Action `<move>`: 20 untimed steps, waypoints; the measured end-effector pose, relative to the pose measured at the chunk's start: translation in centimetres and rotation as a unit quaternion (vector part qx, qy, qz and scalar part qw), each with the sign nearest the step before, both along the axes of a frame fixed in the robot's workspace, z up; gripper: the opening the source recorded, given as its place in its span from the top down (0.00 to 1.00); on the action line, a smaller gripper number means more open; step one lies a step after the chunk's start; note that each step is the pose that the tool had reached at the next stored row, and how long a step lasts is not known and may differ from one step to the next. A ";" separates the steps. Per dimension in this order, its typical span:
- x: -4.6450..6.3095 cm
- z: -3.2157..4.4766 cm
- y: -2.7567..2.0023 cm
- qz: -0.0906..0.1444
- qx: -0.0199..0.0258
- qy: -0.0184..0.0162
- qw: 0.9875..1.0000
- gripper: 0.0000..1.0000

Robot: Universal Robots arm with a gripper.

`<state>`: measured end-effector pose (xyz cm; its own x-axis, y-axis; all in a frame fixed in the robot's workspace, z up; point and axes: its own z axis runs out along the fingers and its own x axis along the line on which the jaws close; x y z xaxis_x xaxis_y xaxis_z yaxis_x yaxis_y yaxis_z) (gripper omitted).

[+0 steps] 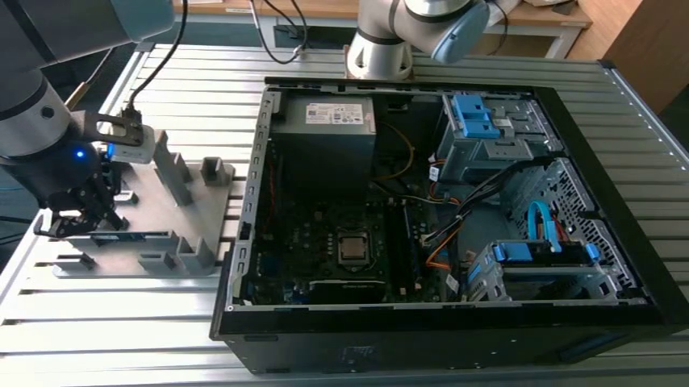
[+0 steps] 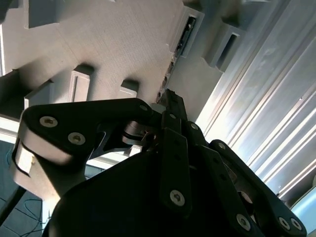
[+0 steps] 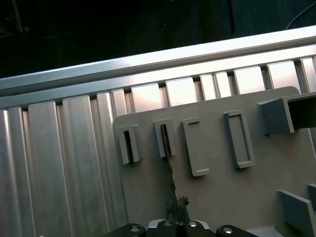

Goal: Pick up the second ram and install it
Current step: 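Pick up the second ram and move it above second insertion slot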

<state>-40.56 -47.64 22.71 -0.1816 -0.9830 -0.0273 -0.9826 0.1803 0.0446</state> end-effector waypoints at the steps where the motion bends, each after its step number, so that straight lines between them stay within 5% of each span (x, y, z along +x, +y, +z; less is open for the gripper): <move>1: 0.0 0.00 0.00 0.004 0.000 0.000 1.000 0.90; 12: 0.0 0.00 0.00 0.052 0.000 0.000 0.999 0.90; 20: 0.0 0.00 0.00 0.053 0.000 0.000 0.999 0.90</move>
<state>-40.56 -47.64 22.72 -0.0762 -0.9967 -0.0272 -0.9962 0.0750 0.0446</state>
